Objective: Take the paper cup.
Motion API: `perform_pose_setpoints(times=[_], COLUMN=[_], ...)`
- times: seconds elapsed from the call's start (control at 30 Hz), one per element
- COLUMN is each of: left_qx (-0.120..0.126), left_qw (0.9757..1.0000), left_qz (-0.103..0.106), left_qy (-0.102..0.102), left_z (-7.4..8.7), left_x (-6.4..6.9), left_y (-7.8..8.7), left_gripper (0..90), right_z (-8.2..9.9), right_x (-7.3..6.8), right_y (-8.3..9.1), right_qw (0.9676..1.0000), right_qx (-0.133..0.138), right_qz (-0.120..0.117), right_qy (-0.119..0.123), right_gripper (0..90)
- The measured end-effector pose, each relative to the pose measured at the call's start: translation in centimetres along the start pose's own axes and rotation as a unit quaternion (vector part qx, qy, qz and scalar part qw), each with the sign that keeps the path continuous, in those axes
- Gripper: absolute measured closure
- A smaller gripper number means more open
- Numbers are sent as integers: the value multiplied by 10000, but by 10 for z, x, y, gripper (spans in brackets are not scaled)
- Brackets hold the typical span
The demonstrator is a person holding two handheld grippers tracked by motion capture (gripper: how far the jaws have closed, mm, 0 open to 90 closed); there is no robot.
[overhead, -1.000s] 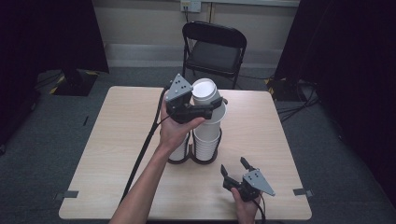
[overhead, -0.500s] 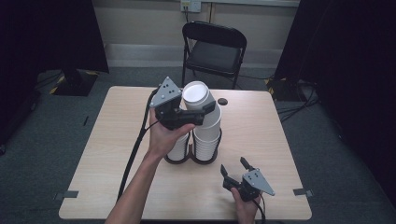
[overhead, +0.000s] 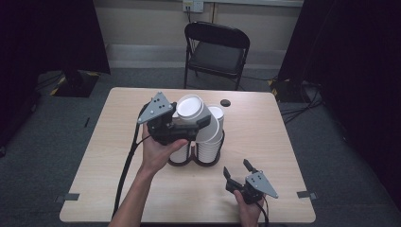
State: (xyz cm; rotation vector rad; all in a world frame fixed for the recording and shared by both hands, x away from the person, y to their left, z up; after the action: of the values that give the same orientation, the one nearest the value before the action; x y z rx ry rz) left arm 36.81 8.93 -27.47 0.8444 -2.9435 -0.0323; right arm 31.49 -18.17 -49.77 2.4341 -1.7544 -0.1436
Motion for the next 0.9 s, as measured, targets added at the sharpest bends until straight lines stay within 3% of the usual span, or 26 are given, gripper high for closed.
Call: perform_pose_setpoints(times=[0.53, 0.83, 0.9], left_qx=[-140, -403, -436], left_qw=[9991, 9976, 9973], left_qz=[230, 187, 225], left_qy=[341, 524, 538], left_z=[43, 70, 75], left_x=[2, 6, 8], left_y=[16, 21, 23], left_gripper=[210, 209, 209], right_z=[0, 0, 0], right_x=[-1, -8, -10], right_y=[0, 3, 3], right_qw=[10000, 9996, 9997], right_qx=[-8, -22, -110], right_qz=[-21, 10, -82], right_qy=[69, 273, 182], right_gripper=[178, 180, 197])
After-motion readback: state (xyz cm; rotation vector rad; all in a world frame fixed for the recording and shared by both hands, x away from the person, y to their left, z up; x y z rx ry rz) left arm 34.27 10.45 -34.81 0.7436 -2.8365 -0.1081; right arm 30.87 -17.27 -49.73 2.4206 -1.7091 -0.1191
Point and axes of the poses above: each handheld gripper's, and its own axes: y roughly backward along the jaws, z roughly out of its underside, x roughly to its right, the point moved 1 cm from there along -y, roughly forward along the jaws, and after that the axes turned 4 degrees about z, right-handed, at the moved point
